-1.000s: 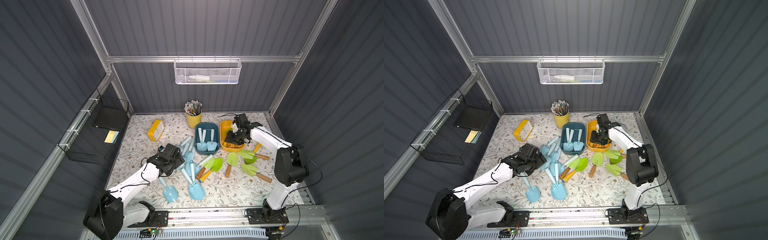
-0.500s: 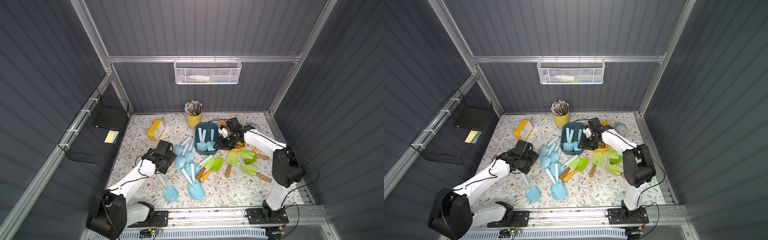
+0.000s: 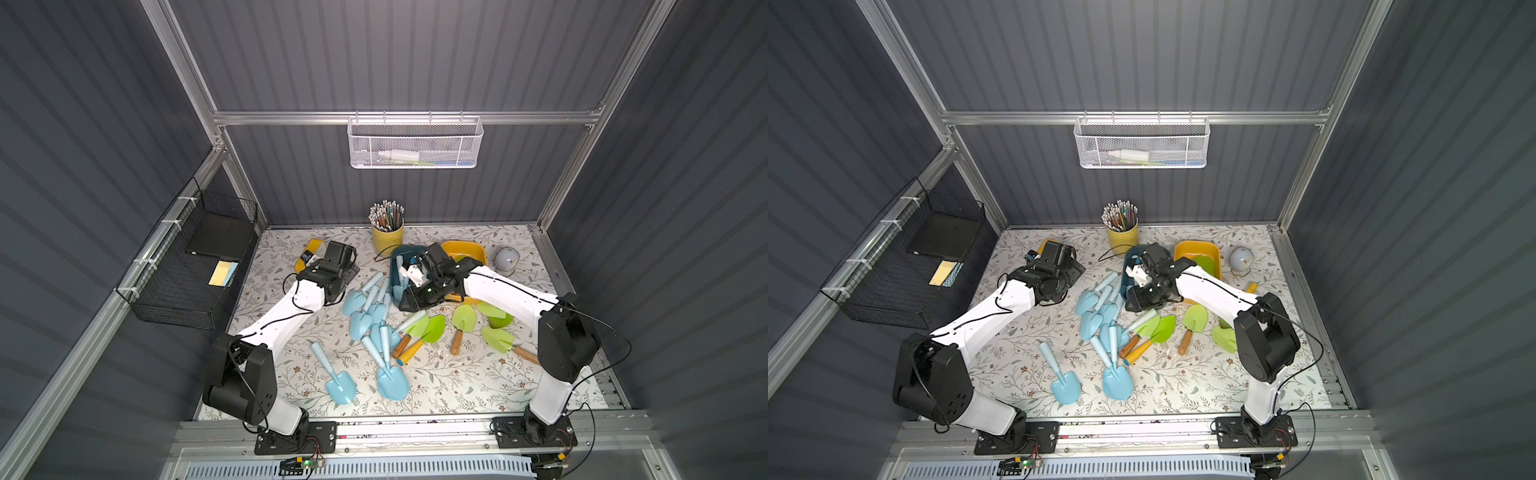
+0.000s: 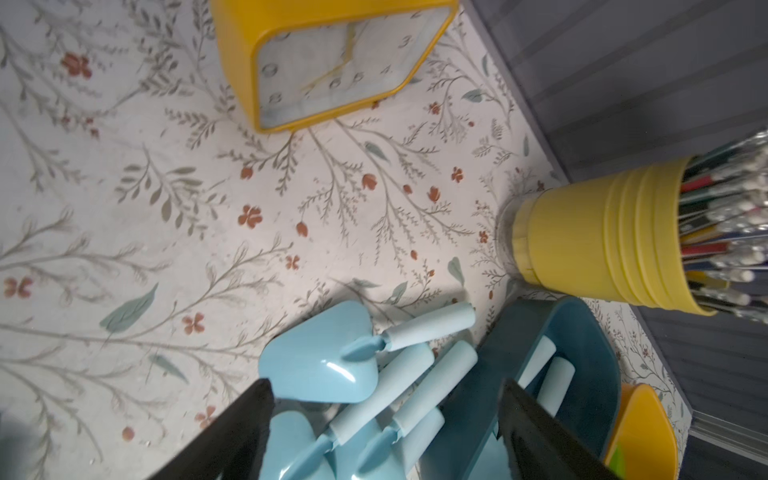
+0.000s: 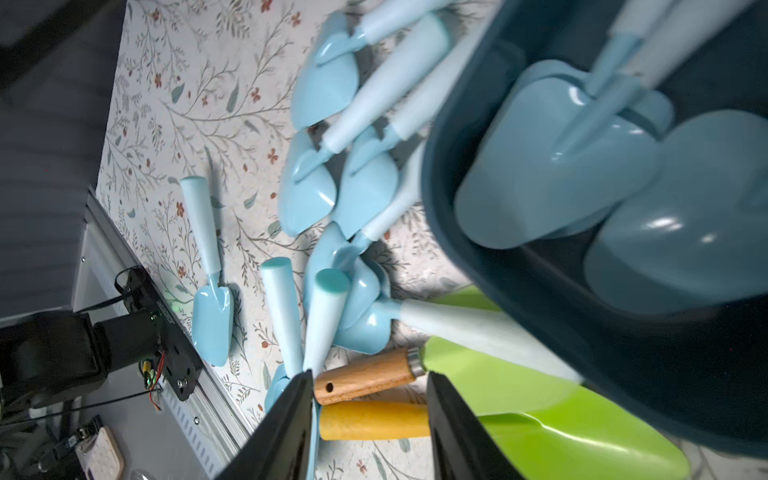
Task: Sort the small shovels by color and place them into the storage box
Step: Pick up the shovel from the center of the board.
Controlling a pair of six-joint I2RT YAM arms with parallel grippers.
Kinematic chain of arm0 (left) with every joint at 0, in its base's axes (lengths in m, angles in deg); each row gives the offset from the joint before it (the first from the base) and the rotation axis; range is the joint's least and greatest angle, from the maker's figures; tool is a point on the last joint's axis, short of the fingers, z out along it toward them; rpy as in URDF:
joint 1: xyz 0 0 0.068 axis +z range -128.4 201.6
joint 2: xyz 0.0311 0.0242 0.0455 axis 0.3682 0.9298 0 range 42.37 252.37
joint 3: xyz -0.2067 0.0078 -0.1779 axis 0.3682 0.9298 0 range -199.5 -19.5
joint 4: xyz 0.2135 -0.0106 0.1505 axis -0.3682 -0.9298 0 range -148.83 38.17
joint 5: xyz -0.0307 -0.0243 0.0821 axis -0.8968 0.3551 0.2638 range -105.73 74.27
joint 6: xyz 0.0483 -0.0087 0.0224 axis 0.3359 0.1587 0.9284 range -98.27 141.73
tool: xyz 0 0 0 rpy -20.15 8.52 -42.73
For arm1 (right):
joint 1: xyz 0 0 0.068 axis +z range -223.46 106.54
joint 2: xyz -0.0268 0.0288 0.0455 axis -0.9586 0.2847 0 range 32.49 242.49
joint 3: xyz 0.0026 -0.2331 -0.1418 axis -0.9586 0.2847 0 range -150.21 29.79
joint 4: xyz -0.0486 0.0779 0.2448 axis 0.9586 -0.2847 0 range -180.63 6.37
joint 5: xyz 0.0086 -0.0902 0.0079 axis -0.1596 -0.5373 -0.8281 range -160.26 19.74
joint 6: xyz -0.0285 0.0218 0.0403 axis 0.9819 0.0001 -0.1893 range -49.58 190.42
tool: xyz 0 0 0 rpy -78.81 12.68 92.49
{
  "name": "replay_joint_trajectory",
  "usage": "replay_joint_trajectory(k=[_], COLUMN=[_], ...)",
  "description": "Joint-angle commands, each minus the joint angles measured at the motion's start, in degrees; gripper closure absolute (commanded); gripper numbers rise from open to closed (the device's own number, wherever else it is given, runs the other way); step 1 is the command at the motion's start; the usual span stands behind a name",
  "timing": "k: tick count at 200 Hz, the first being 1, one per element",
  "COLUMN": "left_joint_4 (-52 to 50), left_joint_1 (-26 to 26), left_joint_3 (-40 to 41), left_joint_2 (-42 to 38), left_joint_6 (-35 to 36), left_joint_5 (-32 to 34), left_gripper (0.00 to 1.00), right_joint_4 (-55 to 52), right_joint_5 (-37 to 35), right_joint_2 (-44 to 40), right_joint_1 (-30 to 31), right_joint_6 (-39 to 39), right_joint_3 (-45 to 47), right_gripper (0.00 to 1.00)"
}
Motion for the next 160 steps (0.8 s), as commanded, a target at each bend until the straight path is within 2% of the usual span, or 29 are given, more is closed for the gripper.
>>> replay_joint_trajectory(k=[1,31,36,89,125,160], left_joint_4=[4.5,11.1,12.4,19.2,21.2,21.0], left_joint_1=[1.0,6.9,8.4,24.2,24.5,24.3], left_joint_3=[-2.3,-4.5,-4.6,-4.6,-1.4,-1.0], left_joint_2=[1.5,-2.2,-2.9,-7.8,-7.9,-7.2], left_joint_6=[9.2,16.9,17.8,25.1,22.6,22.6], left_joint_5=[3.2,2.3,1.1,-9.9,-15.7,-16.8], left_gripper=[0.11,0.1,0.1,0.09,0.09,0.09], right_joint_4=[-2.2,-1.9,-2.3,-7.1,-10.3,-8.7], right_joint_5=[-5.7,-7.9,-10.1,-14.2,-14.9,-16.2], right_joint_2=[2.1,5.4,6.5,22.5,31.8,34.9], right_joint_1=[4.9,12.9,14.3,27.9,31.1,31.3], right_joint_6=[-0.1,-5.8,-6.8,-13.8,-16.5,-18.6], right_joint_3=[-2.9,-7.4,-8.9,-27.0,-38.3,-40.4], right_gripper=[0.51,0.51,0.51,0.51,0.51,0.5])
